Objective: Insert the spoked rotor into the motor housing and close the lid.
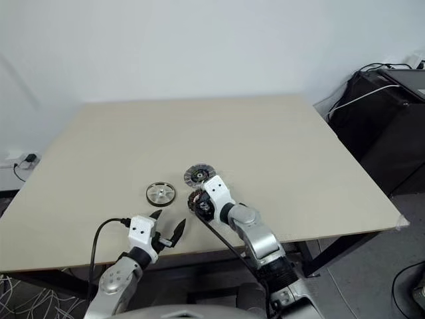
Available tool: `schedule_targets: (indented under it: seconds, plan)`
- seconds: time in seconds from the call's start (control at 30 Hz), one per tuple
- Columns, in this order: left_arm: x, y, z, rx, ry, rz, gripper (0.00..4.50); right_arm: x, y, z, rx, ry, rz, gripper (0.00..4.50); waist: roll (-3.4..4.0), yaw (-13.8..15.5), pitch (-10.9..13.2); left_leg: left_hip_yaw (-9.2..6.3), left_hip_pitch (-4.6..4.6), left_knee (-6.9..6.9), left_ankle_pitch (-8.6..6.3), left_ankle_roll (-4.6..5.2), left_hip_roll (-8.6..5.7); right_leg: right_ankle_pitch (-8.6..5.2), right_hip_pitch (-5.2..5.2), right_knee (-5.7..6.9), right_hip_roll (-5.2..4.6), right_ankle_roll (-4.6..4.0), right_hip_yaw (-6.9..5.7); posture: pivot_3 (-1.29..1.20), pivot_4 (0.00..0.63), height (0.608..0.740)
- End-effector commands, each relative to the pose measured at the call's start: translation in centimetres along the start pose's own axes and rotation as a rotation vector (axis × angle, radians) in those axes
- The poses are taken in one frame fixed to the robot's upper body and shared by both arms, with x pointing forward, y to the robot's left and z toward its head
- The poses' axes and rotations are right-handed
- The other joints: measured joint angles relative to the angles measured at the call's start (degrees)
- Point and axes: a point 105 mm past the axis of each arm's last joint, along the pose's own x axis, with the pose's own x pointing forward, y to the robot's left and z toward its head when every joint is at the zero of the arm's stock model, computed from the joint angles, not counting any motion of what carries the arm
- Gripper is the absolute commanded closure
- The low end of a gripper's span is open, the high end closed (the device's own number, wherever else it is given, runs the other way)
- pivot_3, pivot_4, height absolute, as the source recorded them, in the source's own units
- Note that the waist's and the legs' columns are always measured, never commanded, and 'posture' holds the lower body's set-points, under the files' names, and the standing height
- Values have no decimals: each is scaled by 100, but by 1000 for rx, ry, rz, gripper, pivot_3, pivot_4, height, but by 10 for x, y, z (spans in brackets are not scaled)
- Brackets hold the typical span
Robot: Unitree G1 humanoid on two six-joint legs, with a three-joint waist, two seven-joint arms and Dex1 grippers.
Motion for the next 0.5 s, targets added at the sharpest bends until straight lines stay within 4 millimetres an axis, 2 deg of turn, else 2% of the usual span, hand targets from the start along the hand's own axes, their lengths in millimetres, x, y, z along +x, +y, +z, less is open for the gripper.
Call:
schedule_targets:
  seconds: [0.03, 0.17, 0.23, 0.33, 0.5]
  plan:
    - [4, -2, 8, 9, -32, -13, 0, -3, 2, 15, -36, -43, -10, 2555, -1, 2, 0, 0, 0, 0, -1, -2, 0, 0, 0, 0, -1, 0, 0, 0, 0, 740]
    - [3, 0, 9, 21, -40, 2, 0, -7, 3, 17, -54, -53, -21, 3812, -1, 6, 0, 0, -2, 0, 1, 2, -1, 0, 0, -1, -1, -2, 0, 0, 0, 740]
    - [2, 14, 15, 48, -76, 94, 0, -15, 3, 19, -79, -71, -29, 4485, -2, 15, 0, 0, -3, -1, 2, 4, -2, 0, -1, -1, -1, -5, 0, 0, 0, 740]
    - [-2, 43, 29, 87, -148, 286, 0, -28, -3, 15, -81, -73, -59, 4485, -10, 62, 2, -1, -4, -1, 2, 4, -1, -1, 0, -2, -5, -4, 0, 0, 0, 740]
    - [-7, 76, 32, -47, -144, 450, 0, -50, -19, 0, -41, -34, -142, 4485, -15, 140, -1, -1, -1, 0, 1, 2, -1, -2, 2, -1, -2, -2, -5, 0, 0, 740]
